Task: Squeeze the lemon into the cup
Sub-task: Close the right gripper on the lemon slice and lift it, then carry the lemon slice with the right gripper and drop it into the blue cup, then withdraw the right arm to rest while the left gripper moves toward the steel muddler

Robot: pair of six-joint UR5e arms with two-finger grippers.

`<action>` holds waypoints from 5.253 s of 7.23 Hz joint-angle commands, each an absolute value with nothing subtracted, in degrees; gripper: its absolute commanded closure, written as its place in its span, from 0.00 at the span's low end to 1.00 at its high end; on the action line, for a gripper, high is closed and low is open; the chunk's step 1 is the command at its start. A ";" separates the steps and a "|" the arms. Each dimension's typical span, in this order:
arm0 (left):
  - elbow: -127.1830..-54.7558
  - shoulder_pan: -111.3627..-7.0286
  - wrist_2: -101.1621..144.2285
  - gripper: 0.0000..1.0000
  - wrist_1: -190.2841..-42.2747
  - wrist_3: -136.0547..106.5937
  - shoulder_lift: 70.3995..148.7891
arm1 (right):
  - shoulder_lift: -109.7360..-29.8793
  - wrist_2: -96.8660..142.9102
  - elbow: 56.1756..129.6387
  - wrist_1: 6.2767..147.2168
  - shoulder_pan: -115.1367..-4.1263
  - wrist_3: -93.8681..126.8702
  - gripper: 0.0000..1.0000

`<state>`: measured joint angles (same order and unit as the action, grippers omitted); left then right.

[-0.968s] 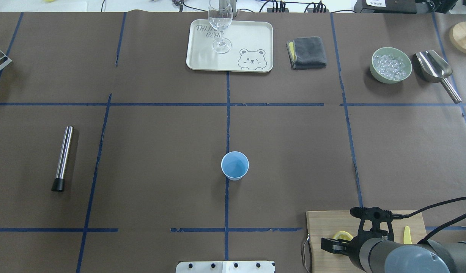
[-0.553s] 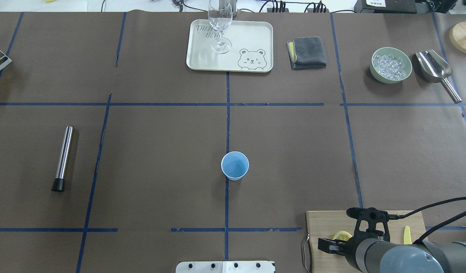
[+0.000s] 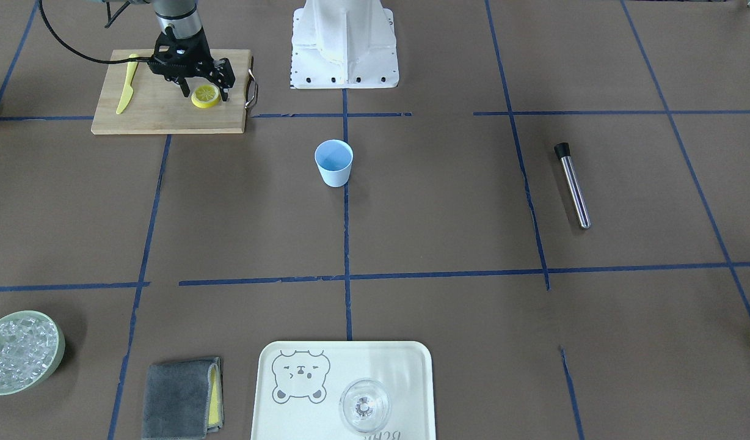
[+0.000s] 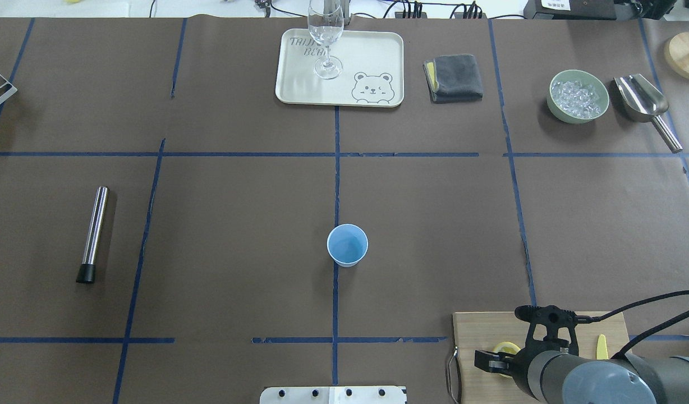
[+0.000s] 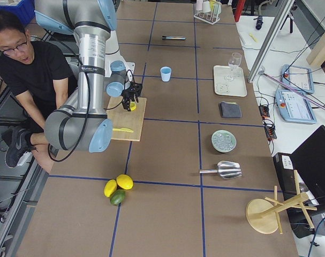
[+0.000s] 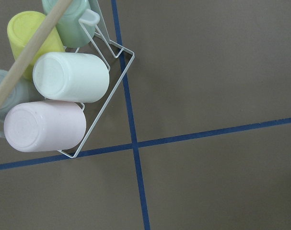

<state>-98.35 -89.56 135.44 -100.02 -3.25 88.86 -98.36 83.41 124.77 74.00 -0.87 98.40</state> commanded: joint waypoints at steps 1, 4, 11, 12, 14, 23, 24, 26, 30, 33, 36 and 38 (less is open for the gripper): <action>-98.35 -89.56 135.44 0.00 -100.02 -3.25 88.86 | -98.35 83.41 124.98 74.00 -0.88 99.05 0.31; -98.26 -89.56 135.44 0.00 -100.02 -3.25 88.86 | -98.96 83.41 125.33 74.00 -0.97 99.23 0.55; -98.26 -89.56 135.44 0.00 -99.93 -3.25 88.86 | -102.39 84.02 131.83 74.18 -1.58 99.05 0.58; -98.09 -89.56 135.44 0.00 -99.93 -3.34 88.86 | -102.22 85.24 133.32 74.27 -3.76 99.05 0.58; -97.74 -89.47 135.44 0.00 -100.02 -3.34 88.86 | -100.30 93.82 134.29 74.79 -13.58 98.53 0.58; -97.38 -89.30 135.44 0.00 -100.02 -3.34 88.86 | -45.11 100.73 104.63 105.24 -25.23 94.04 0.58; -97.38 -89.30 135.44 0.00 -99.93 -3.43 88.86 | -44.83 100.72 100.85 101.38 -24.53 94.13 0.58; -96.95 -89.21 135.53 0.00 -100.11 -3.34 88.94 | -44.82 100.72 100.29 101.08 -23.91 94.13 0.58; -96.94 -89.21 135.44 0.00 -100.11 -3.34 88.95 | -45.70 100.72 100.54 101.25 -22.59 94.04 0.46; -96.77 -89.21 135.53 0.00 -100.20 -3.34 88.95 | -45.62 100.72 101.07 101.25 -22.76 93.87 0.00; -96.77 -89.12 135.44 0.00 -100.20 -3.34 88.95 | -45.97 101.42 102.39 101.34 -24.25 93.61 0.00; -97.46 -85.37 135.44 0.00 -100.02 -5.60 89.82 | -53.65 102.04 108.59 101.51 -28.71 87.42 0.00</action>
